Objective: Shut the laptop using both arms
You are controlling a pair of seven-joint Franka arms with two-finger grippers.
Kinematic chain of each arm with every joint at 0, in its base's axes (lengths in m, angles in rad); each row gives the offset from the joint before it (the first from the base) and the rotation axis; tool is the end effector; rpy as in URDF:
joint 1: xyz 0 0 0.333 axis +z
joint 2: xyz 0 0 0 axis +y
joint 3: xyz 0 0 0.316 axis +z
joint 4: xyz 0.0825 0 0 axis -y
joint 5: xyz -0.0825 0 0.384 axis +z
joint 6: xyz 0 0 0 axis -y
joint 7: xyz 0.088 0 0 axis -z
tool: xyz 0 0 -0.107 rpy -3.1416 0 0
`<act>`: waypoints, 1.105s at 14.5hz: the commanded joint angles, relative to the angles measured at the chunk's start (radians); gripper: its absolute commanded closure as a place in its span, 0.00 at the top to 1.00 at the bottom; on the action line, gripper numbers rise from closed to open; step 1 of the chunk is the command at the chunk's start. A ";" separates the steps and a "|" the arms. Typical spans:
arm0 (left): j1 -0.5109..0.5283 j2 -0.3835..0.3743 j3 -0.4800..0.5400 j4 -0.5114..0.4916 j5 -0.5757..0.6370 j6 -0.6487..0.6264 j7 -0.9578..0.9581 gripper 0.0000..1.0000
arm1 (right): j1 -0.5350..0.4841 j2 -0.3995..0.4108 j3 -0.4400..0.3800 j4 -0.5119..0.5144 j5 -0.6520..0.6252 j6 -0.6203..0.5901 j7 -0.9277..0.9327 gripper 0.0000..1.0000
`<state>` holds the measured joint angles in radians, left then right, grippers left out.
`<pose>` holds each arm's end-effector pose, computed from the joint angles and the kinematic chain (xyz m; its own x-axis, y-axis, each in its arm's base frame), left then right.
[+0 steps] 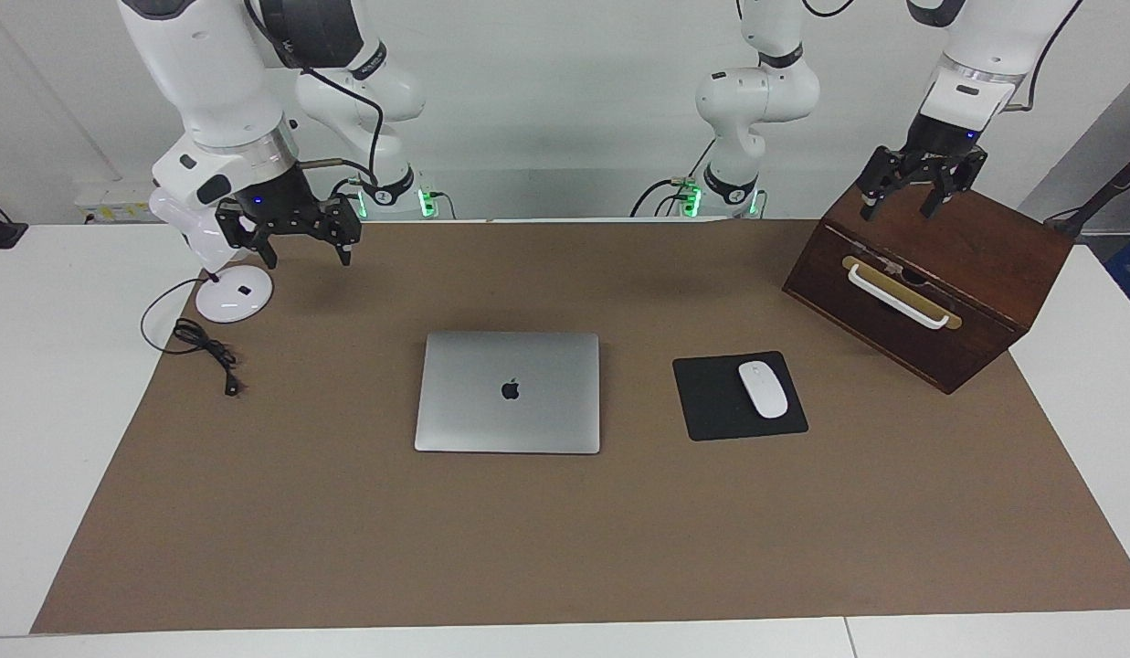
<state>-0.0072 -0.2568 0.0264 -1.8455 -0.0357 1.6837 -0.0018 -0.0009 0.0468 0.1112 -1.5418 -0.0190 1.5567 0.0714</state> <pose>0.4827 0.0074 0.6371 0.9952 0.0247 0.0946 0.0207 -0.9989 0.0426 0.5640 0.0589 0.6109 0.9988 0.0386 -0.0305 0.0391 -0.9991 0.0160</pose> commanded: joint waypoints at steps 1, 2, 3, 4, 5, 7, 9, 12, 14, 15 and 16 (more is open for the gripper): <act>0.010 0.135 -0.011 0.184 0.011 -0.143 0.000 1.00 | 0.018 -0.005 -0.019 -0.004 -0.002 -0.009 -0.021 1.00; 0.010 0.137 -0.009 0.175 0.013 -0.163 0.000 1.00 | 0.019 -0.005 -0.021 -0.004 -0.002 -0.010 -0.021 1.00; 0.010 0.136 -0.011 0.158 0.014 -0.174 0.000 1.00 | 0.019 -0.005 -0.024 0.000 -0.002 -0.010 -0.021 1.00; 0.010 0.136 -0.011 0.149 0.013 -0.188 0.000 1.00 | 0.021 -0.005 -0.027 -0.001 -0.002 -0.006 -0.021 1.00; 0.009 0.137 -0.011 0.144 0.013 -0.193 0.002 1.00 | 0.030 -0.005 -0.028 -0.001 -0.002 -0.004 -0.021 1.00; 0.009 0.136 -0.011 0.137 0.013 -0.194 0.002 1.00 | 0.032 -0.005 -0.028 -0.001 -0.002 -0.004 -0.021 1.00; 0.009 0.137 -0.011 0.138 0.013 -0.188 0.002 1.00 | 0.033 -0.005 -0.034 -0.001 -0.002 -0.007 -0.021 1.00; 0.007 0.139 -0.011 0.144 0.022 -0.156 0.008 1.00 | 0.035 -0.004 -0.035 -0.001 -0.002 -0.007 -0.019 1.00; 0.006 0.142 -0.011 0.146 0.025 -0.133 0.022 1.00 | 0.035 -0.005 -0.038 -0.004 -0.002 -0.004 -0.012 1.00; 0.007 0.142 -0.011 0.146 0.025 -0.131 0.023 1.00 | 0.035 -0.004 -0.045 -0.003 -0.002 -0.006 -0.019 1.00; 0.007 0.140 -0.011 0.146 0.023 -0.131 0.023 1.00 | 0.036 -0.005 -0.047 0.000 -0.001 -0.006 -0.018 1.00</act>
<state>-0.0072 -0.1185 0.0229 -1.7120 -0.0328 1.5422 0.0038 0.0246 0.0476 0.0813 -1.5423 -0.0190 1.5567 0.0714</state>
